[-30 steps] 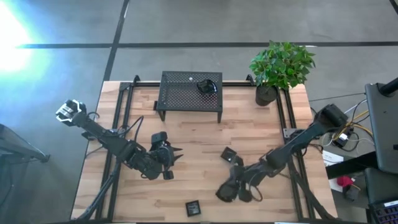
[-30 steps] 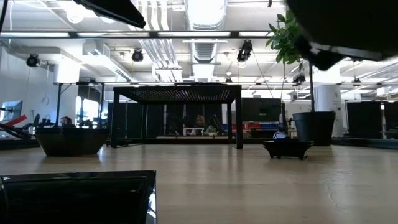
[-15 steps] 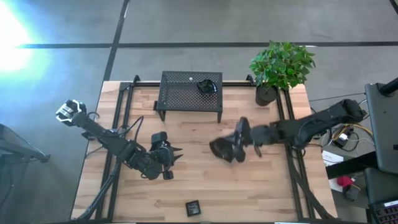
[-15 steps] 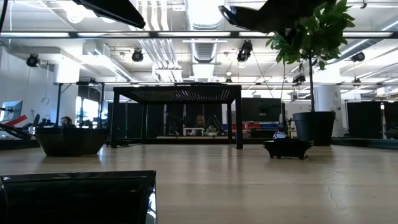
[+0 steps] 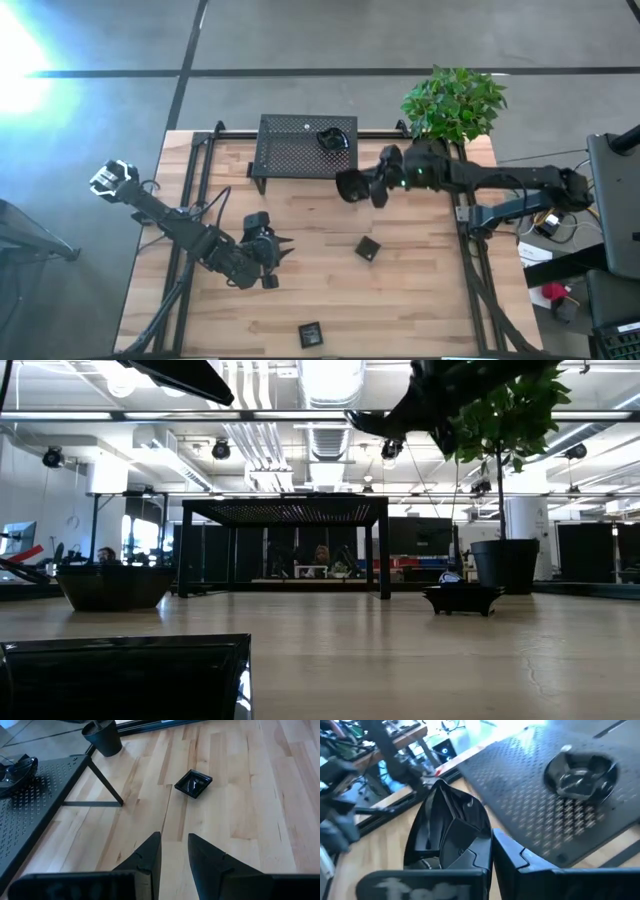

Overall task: Pick & Place Mini shaped plates
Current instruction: Stack the black leaf shaped plate on top of the other black leaf shaped plate on the shelf, then stack the black square plate on top of the other black square plate

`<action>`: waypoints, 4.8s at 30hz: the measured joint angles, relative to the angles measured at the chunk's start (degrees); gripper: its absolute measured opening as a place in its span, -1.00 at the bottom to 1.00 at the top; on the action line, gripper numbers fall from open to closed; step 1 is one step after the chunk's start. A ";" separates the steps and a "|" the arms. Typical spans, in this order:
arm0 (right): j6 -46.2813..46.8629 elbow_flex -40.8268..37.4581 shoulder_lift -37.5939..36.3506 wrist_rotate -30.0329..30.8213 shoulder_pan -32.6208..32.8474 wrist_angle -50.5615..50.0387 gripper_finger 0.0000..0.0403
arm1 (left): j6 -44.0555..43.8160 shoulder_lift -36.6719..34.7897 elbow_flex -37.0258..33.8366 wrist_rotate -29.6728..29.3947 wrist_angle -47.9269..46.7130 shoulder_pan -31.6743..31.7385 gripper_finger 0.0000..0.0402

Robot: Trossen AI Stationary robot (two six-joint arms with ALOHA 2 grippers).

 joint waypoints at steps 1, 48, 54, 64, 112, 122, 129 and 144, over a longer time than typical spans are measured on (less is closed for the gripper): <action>-0.71 1.01 0.60 -0.61 -1.24 -0.46 -0.96 | 0.01 0.00 0.00 0.00 0.00 0.00 -0.55; -21.51 43.95 35.94 -0.91 -18.50 -29.75 -0.96 | -0.23 0.00 0.00 0.26 -0.37 -0.02 -0.55; -21.57 43.84 36.05 -0.91 -18.47 -30.14 -0.96 | -0.23 0.00 0.00 0.26 -0.37 0.00 -0.55; -22.32 43.93 36.05 -0.91 -18.45 -29.96 -0.78 | -0.24 0.00 0.00 0.24 -0.37 -0.02 -0.55; -34.58 43.12 19.93 -0.93 12.87 -49.52 -0.62 | -5.86 -2.79 -0.11 4.54 -8.46 1.77 -0.55; -33.25 42.99 19.95 -0.91 19.59 -49.89 -0.66 | -0.29 6.05 -1.91 10.01 6.36 -3.91 -0.55; -29.67 42.33 19.90 -0.90 22.32 -50.30 -0.66 | -1.30 14.53 0.24 13.11 11.34 -5.60 -0.55; -28.45 42.33 19.90 -0.91 25.95 -51.08 -0.67 | -11.19 28.35 1.62 30.73 28.05 -5.92 -0.55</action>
